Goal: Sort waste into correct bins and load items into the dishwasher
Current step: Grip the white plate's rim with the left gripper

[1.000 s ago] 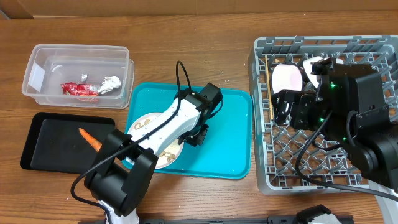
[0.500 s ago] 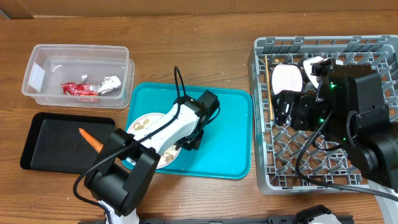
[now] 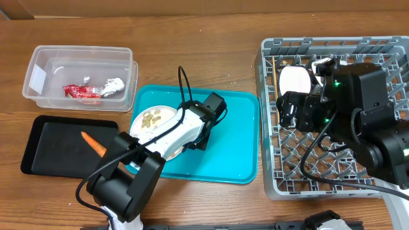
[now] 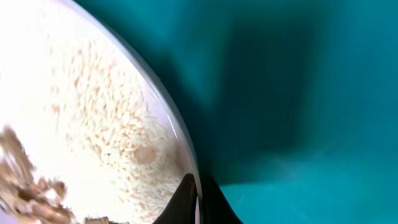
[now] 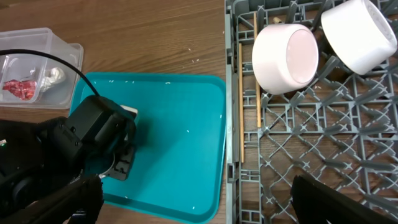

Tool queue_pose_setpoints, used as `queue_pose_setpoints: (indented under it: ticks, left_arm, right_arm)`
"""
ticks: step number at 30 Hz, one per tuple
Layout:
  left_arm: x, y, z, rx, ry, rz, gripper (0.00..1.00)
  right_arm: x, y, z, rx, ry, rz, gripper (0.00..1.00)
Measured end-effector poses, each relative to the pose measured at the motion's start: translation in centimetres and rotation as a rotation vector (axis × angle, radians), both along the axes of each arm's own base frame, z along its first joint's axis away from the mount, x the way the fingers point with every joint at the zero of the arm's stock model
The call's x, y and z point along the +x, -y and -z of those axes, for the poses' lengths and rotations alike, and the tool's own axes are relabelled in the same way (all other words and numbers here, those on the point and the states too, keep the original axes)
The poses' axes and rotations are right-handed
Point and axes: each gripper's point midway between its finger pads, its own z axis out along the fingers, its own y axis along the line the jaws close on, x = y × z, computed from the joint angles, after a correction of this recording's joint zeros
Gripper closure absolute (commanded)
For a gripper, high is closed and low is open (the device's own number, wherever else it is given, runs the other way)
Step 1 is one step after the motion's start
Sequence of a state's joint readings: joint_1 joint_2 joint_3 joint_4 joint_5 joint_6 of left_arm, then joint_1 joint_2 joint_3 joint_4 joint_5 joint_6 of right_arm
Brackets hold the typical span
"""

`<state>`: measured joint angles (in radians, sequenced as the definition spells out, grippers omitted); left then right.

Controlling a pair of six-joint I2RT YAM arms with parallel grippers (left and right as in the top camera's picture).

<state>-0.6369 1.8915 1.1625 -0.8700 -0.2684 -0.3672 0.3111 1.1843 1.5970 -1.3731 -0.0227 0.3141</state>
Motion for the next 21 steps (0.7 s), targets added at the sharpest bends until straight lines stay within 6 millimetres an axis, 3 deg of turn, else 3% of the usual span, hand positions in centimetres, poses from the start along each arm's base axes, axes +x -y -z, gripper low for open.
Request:
queue_pose_setpoints:
  ticks: [11, 18, 20, 21]
  left_arm:
    - [0.11, 0.07, 0.47, 0.114, 0.046, 0.066, 0.96]
    - [0.69, -0.2, 0.54, 0.182, 0.074, 0.094, 0.82]
    - [0.82, -0.38, 0.42, 0.194, 0.082, 0.094, 0.86]
    - [0.83, -0.39, 0.43, 0.195, 0.084, 0.093, 0.94]
  right_arm:
    - [-0.03, -0.06, 0.03, 0.002, -0.002, -0.002, 0.0]
    - [-0.07, -0.05, 0.07, 0.002, -0.005, -0.002, 0.0]
    - [-0.09, -0.04, 0.07, 0.001, -0.005, -0.002, 0.0]
    - [-0.1, -0.05, 0.08, 0.002, -0.006, -0.003, 0.0]
